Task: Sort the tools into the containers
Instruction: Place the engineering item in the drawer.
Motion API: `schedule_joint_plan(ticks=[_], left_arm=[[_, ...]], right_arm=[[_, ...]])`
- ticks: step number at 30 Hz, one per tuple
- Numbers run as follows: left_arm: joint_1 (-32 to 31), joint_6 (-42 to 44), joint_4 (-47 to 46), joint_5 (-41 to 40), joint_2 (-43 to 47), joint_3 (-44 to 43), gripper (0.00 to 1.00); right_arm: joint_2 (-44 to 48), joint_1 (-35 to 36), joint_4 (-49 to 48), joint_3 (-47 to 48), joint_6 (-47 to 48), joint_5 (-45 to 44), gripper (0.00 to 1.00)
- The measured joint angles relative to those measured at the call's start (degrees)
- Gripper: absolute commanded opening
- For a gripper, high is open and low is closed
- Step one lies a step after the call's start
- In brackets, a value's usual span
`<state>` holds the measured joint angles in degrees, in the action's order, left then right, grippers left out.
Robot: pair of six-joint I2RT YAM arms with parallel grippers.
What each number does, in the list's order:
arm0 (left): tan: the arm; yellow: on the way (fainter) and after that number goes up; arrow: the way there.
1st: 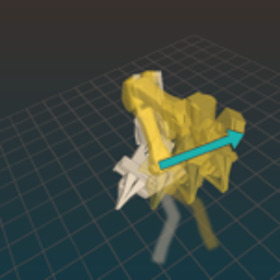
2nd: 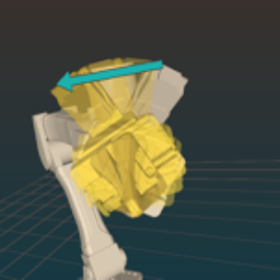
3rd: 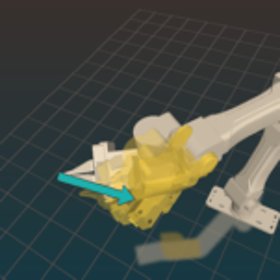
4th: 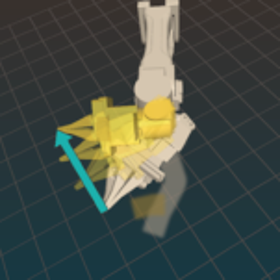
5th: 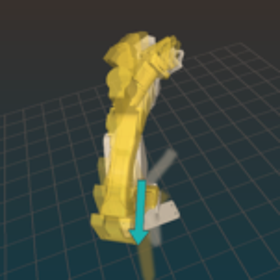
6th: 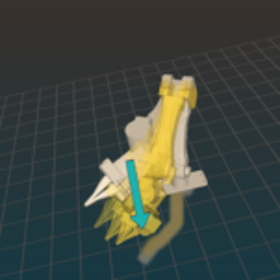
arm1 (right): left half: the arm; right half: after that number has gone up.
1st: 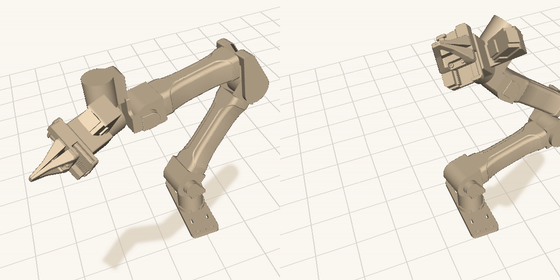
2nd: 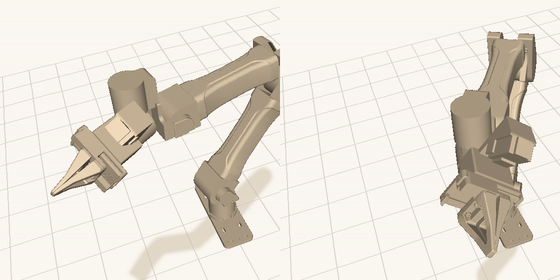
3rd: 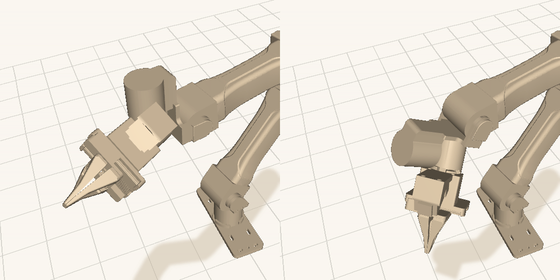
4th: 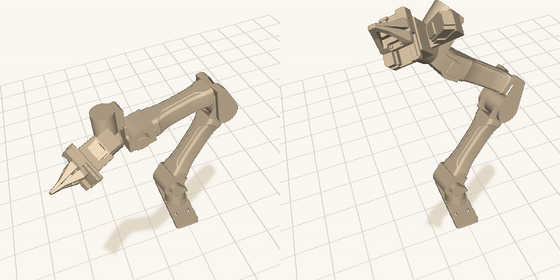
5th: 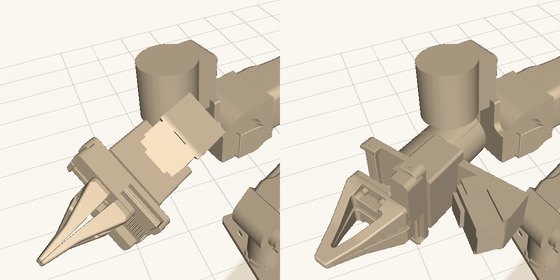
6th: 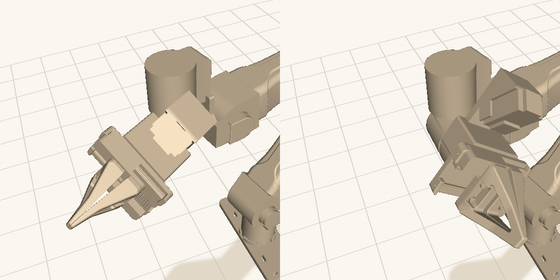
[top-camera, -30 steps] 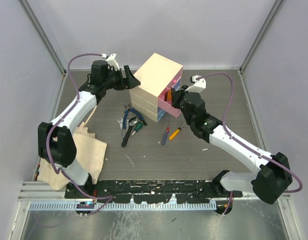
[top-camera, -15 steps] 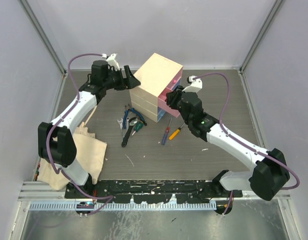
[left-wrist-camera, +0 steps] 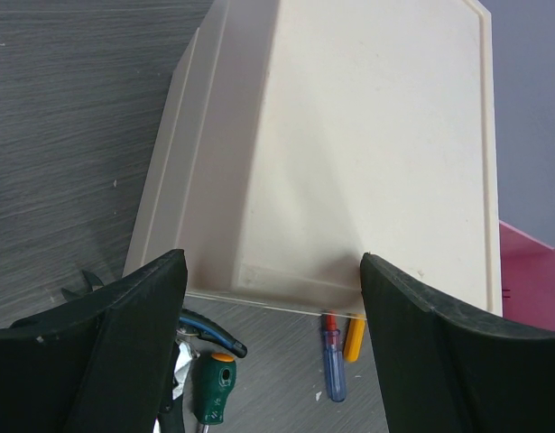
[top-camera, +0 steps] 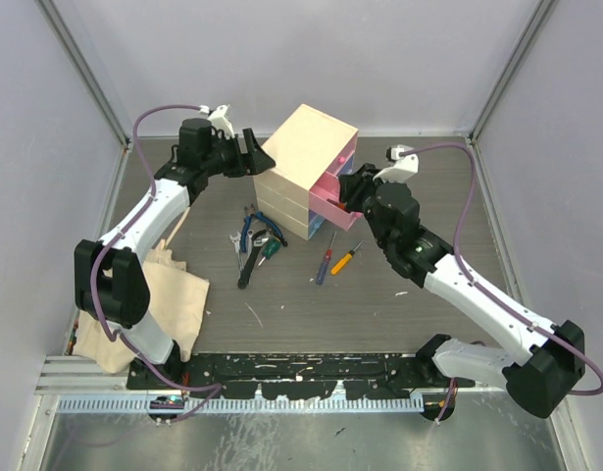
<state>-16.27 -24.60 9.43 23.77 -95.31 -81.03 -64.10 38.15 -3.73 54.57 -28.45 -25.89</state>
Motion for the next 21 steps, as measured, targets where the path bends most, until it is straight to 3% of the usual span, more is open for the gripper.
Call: schedule_joint_plan(ticks=[9, 15, 21], left_arm=[[-0.07, 0.02, 0.02, -0.02, 0.00, 0.00, 0.77], [-0.11, 0.02, 0.00, 0.00, 0.00, 0.00, 0.76], [-0.20, 0.20, 0.00, -0.02, 0.00, 0.00, 0.77]], right_arm=[[2.89, -2.40, 14.14, 3.17, -1.66, -1.42, 0.30], [6.49, -10.12, 24.39, 1.68, -6.60, 1.77, 0.31], [7.76, -11.91, 28.06, -1.38, -9.42, 8.61, 0.32]])
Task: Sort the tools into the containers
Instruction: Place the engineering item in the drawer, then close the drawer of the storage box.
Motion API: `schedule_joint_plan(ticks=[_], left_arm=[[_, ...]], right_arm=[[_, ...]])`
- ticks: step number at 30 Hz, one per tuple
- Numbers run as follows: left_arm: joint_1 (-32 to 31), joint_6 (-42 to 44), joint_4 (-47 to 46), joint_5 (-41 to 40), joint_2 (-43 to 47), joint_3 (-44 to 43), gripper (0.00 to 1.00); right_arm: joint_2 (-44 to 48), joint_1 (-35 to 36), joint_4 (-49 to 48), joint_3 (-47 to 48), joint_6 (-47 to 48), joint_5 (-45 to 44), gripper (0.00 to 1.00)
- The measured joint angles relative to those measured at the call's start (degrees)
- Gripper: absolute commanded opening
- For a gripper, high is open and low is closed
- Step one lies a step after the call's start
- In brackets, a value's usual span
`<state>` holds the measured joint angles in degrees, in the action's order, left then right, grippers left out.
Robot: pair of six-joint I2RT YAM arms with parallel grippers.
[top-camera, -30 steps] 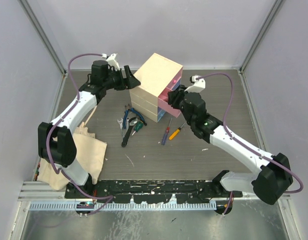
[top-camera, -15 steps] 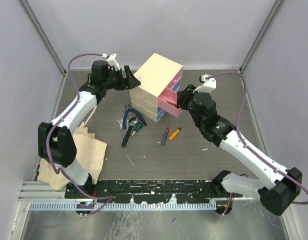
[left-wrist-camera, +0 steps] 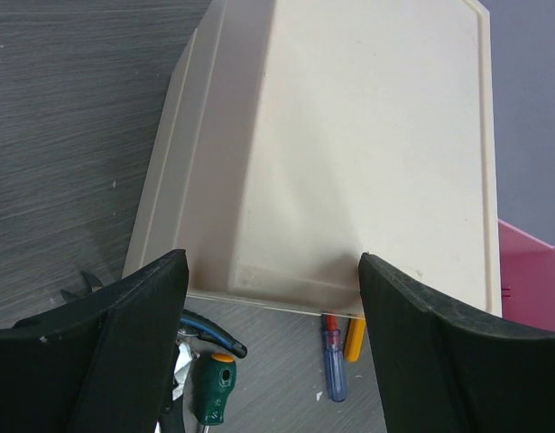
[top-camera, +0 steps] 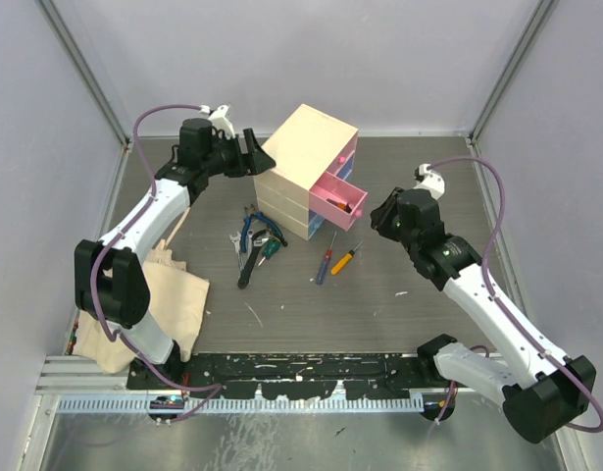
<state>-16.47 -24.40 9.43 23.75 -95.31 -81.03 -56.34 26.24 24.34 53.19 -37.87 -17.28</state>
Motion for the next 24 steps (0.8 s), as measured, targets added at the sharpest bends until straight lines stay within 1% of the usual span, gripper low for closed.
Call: schedule_joint_plan(ticks=[7, 17, 24], left_arm=[[-0.33, 0.46, 0.00, -0.07, 0.00, -0.02, 0.77], [-0.63, 1.33, 0.04, -0.39, 0.00, -0.17, 0.76], [-0.70, 1.51, 0.24, -0.57, 0.00, -0.31, 0.76]], right_arm=[[-2.75, -0.72, 0.87, -0.98, -1.40, 5.16, 0.33], [-8.61, -2.82, -3.65, -1.03, -1.36, 10.25, 0.37], [-11.50, -3.17, -6.27, -0.15, -1.44, 14.36, 0.38]])
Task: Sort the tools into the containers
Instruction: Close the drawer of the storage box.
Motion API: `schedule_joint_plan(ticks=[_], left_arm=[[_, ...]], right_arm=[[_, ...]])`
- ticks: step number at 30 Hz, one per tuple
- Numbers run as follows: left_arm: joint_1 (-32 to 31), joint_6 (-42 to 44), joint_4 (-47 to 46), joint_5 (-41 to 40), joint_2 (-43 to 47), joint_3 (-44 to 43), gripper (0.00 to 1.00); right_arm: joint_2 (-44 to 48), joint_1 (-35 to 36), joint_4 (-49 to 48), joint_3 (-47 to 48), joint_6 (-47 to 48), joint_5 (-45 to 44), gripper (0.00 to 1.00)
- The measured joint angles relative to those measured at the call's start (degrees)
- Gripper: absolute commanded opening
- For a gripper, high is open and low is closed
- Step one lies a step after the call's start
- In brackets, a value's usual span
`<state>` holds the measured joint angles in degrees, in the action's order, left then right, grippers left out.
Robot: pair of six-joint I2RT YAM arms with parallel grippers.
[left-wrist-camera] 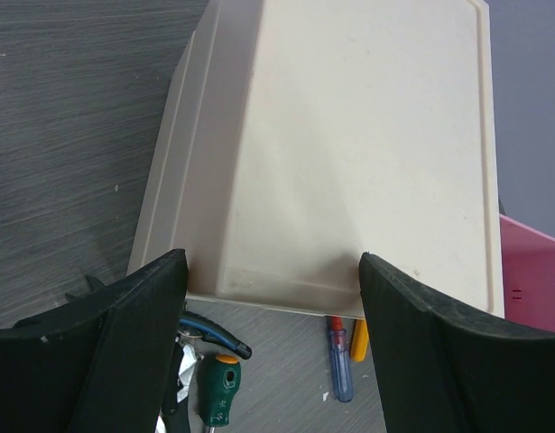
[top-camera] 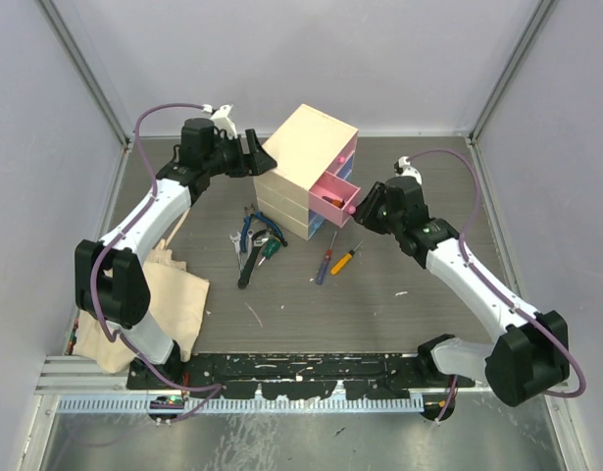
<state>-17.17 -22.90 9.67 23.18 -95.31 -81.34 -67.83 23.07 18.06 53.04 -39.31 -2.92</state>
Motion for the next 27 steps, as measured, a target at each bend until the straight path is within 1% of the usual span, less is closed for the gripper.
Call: schedule_joint_plan(ticks=[22, 27], left_arm=[[-0.90, 1.29, 0.66, -1.51, -0.04, -0.68, 0.76], [-1.11, 1.46, 0.92, -1.97, -0.07, -0.90, 0.75]], right_arm=[[-15.72, 0.46, -11.39, 7.61, -3.37, 9.55, 0.40], [-17.59, 0.98, -12.63, 8.22, -4.63, 10.93, 0.40]])
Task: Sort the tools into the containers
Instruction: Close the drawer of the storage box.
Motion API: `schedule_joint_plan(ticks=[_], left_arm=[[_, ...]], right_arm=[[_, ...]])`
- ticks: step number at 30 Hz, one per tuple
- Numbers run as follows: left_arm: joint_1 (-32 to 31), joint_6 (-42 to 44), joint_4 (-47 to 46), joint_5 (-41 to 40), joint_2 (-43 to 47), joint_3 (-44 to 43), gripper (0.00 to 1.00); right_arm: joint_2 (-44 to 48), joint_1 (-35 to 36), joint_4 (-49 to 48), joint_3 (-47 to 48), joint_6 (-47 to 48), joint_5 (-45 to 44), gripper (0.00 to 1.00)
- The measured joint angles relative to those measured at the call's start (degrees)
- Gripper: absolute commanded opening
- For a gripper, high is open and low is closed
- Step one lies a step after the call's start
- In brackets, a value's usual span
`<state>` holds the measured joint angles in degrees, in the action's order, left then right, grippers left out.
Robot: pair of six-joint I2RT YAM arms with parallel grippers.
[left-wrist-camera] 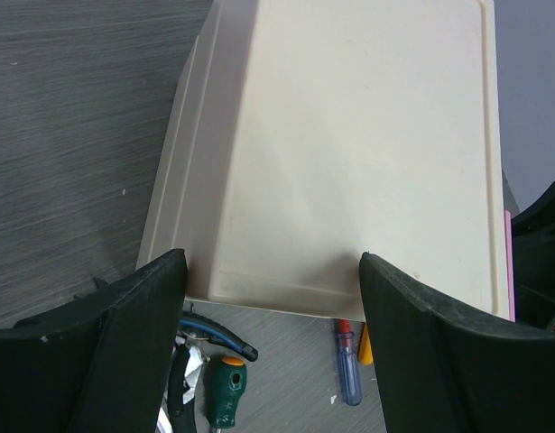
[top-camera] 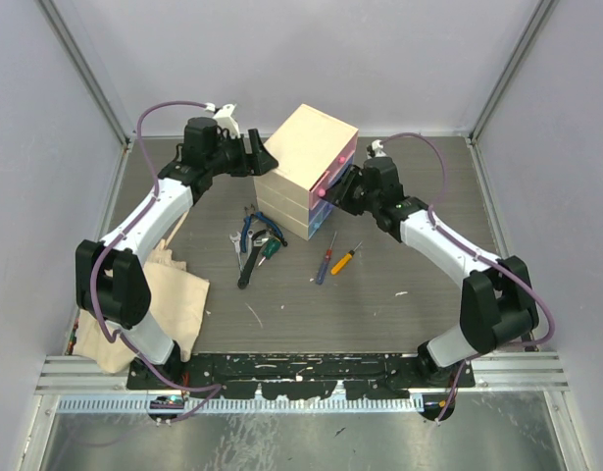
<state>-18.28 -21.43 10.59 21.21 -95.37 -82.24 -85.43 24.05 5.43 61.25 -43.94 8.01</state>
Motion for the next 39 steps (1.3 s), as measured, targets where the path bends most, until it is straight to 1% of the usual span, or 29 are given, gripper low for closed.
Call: schedule_joint_plan(ticks=[5, 18, 22, 31, 39], left_arm=[[-0.09, 0.09, 0.15, -0.26, -0.02, -0.07, 0.75], [-0.15, 0.13, 0.33, -0.44, -0.02, -0.15, 0.76], [-0.20, 0.26, 0.35, -0.52, -0.02, -0.15, 0.76], [-0.44, 0.74, 0.37, -0.96, -0.02, -0.26, 0.76], [-0.48, 1.27, 0.39, -1.01, -0.02, -0.35, 0.76]], right_arm=[[-0.24, 0.24, -1.25, 0.24, -0.57, 0.42, 0.43], [-0.76, 0.24, -4.17, -1.38, -1.29, 0.81, 0.45], [0.50, 0.44, -4.02, -2.36, -1.03, -0.04, 0.46], [8.11, 0.92, -2.97, -6.56, 0.55, -5.33, 0.46], [7.21, 0.92, -2.97, -5.77, 0.66, -5.86, 0.46]])
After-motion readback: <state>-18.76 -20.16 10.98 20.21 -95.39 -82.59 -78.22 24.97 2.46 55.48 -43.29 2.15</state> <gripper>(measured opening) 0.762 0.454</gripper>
